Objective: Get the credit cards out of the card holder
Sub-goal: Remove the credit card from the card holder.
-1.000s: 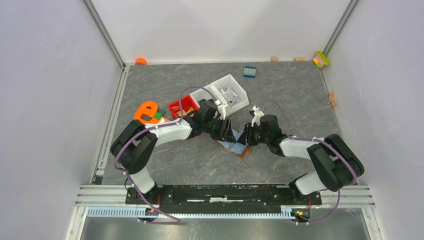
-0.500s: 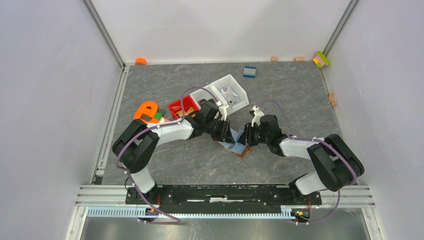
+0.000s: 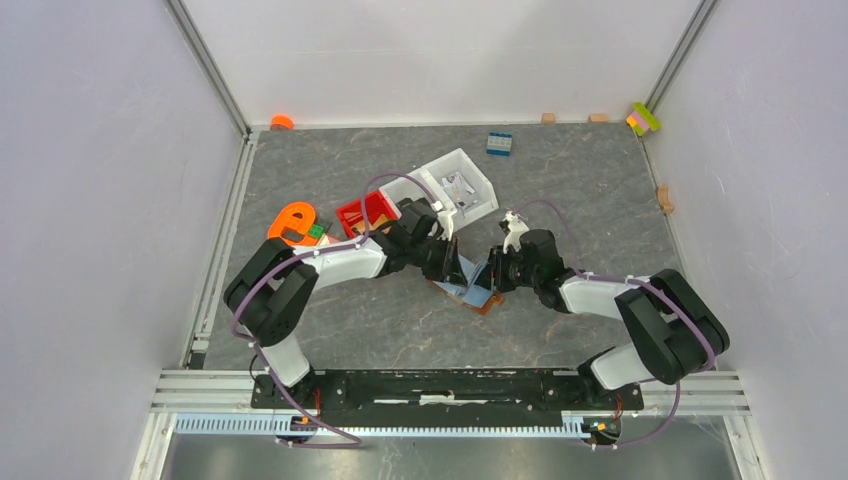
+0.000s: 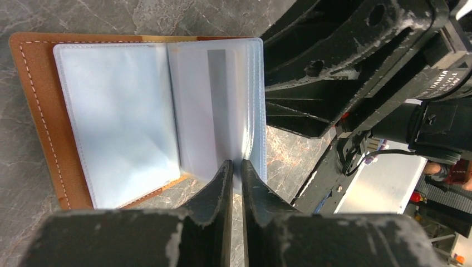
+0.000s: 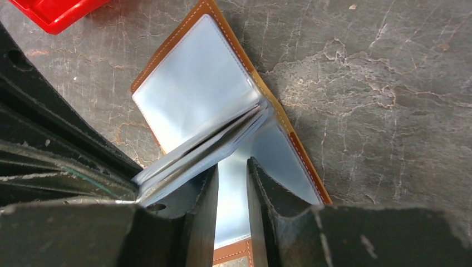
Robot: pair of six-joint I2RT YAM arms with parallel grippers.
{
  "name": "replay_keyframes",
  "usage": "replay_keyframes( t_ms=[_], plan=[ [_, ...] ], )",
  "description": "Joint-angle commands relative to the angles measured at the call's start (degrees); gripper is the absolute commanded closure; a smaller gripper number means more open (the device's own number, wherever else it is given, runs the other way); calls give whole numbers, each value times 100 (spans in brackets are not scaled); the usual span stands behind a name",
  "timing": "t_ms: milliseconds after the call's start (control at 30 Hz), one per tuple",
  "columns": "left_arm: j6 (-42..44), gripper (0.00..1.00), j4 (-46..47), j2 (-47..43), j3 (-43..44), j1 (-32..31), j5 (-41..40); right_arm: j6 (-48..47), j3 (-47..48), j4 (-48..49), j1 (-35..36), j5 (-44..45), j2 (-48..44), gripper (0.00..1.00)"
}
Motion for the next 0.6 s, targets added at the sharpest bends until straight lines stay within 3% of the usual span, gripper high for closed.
replay_keyframes(
  t_ms=[0, 333, 467, 567],
  plan=[
    [105, 87, -94, -105, 79, 99, -385, -87, 94, -33, 25, 183, -319, 70],
    [23, 88, -18, -90, 43, 165, -238, -205, -395, -35, 26, 1121, -1721, 67],
    [0, 88, 35, -105, 26, 165, -158, -192, -662, 485, 35, 868, -2068, 64],
    [-18, 88, 67, -74, 32, 165, -99, -179, -680, 766, 54, 585, -2016, 56]
  ],
)
